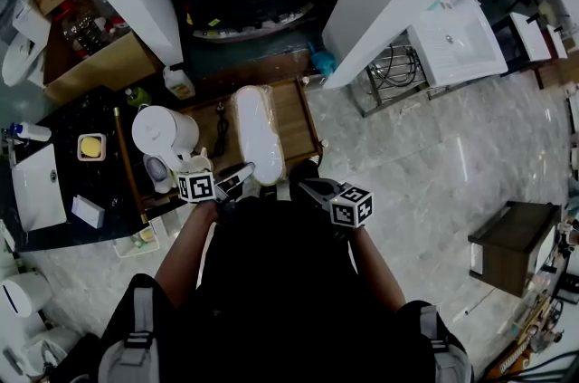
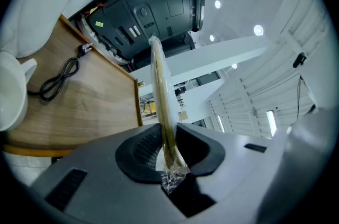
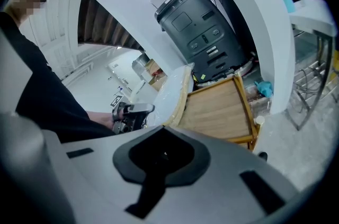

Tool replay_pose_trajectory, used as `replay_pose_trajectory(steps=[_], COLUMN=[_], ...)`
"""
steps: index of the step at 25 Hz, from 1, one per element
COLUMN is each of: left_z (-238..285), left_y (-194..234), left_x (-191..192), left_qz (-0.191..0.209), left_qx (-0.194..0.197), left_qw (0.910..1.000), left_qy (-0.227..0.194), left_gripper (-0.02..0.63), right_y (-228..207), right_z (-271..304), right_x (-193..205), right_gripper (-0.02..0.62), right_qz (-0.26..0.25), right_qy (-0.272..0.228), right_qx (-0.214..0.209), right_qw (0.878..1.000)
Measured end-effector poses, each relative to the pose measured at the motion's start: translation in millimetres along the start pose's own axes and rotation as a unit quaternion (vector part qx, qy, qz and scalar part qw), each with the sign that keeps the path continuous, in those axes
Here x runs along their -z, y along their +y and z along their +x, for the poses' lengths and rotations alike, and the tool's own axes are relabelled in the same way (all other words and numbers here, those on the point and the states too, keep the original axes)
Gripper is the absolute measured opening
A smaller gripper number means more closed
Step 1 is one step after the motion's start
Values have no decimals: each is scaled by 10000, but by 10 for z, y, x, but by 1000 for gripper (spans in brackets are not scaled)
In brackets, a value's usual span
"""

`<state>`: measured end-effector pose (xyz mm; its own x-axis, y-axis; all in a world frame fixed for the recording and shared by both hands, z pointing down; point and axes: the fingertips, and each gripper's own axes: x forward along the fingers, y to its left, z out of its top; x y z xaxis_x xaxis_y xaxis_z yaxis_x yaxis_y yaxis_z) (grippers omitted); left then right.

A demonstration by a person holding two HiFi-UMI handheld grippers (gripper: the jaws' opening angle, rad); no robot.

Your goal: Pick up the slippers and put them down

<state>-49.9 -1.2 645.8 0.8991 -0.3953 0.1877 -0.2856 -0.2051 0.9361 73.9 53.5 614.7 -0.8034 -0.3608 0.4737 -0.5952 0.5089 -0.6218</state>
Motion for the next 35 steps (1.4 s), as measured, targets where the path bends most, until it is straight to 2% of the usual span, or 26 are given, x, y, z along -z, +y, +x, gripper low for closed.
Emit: replay_pose_trajectory(steps=[11, 25, 35], left_z=[28, 33, 95], left_y=[158, 438, 685], left_x=[93, 95, 101], left_qz=[-135, -411, -513], left_qx=[-30, -142, -339], left_qw=[9999, 9989, 9981], left_qy=[49, -150, -40], left_gripper=[84, 84, 86], right_y=[-2, 7, 2], right_z=[-17, -4, 15], right_x=[106, 142, 135], right_gripper=[8, 8, 8], right_qz=[24, -141, -15], right_qy=[148, 415, 428], right_qx=[109, 232, 235], right_qw=[9998, 9988, 9988])
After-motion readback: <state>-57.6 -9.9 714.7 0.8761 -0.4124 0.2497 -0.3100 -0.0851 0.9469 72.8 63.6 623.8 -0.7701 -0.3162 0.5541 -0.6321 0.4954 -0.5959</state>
